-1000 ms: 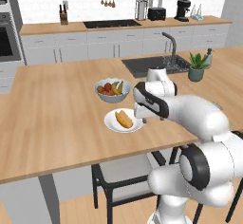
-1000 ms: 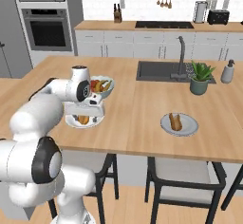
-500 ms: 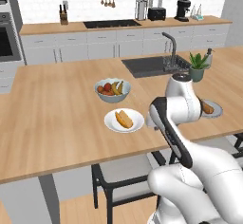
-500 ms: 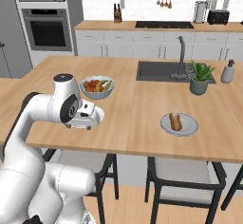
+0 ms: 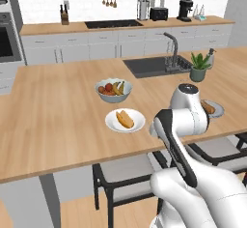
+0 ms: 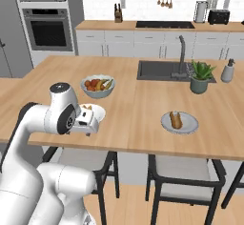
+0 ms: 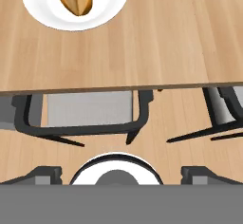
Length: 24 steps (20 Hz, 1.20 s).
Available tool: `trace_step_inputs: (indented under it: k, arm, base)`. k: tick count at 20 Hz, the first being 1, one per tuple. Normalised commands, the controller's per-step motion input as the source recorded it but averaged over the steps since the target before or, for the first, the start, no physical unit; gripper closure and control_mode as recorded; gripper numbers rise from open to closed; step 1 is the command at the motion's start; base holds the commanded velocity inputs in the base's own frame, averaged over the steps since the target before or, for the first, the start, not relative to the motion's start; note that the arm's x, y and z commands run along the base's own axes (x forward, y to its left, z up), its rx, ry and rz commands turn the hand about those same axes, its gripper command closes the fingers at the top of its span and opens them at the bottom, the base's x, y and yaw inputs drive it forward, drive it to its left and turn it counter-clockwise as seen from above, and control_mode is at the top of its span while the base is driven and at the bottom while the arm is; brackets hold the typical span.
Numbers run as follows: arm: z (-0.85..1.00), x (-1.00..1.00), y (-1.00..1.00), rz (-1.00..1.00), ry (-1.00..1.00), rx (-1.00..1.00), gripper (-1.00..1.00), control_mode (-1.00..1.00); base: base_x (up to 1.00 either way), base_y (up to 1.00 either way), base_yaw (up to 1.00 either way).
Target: Place one bun and one sausage from the bowl on each plate.
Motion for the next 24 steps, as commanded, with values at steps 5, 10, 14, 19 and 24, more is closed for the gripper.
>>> trace_step_inputs:
  k: [5,10,14,19,24]
  arm:
    - [0.00,0.00,0.00,0.00,0.00,0.00,-1.00,1.00]
    - [0.00,0.00,0.00,0.00,0.00,0.00,-1.00,1.00]
    - [0.00,0.00,0.00,0.00,0.00,0.00,-1.00,1.00]
    - [0.00,0.00,0.00,0.00,0.00,0.00,-1.00,1.00]
    - [0.00,0.00,0.00,0.00,0.00,0.00,-1.00,1.00]
  base:
    - [-0.42,-0.57,0.00]
    - [-0.34,-1.00,0.01]
    - [0.00,-1.00,0.01]
    - [0.07,-1.00,0.00]
    - [0.18,-1.00,0.00]
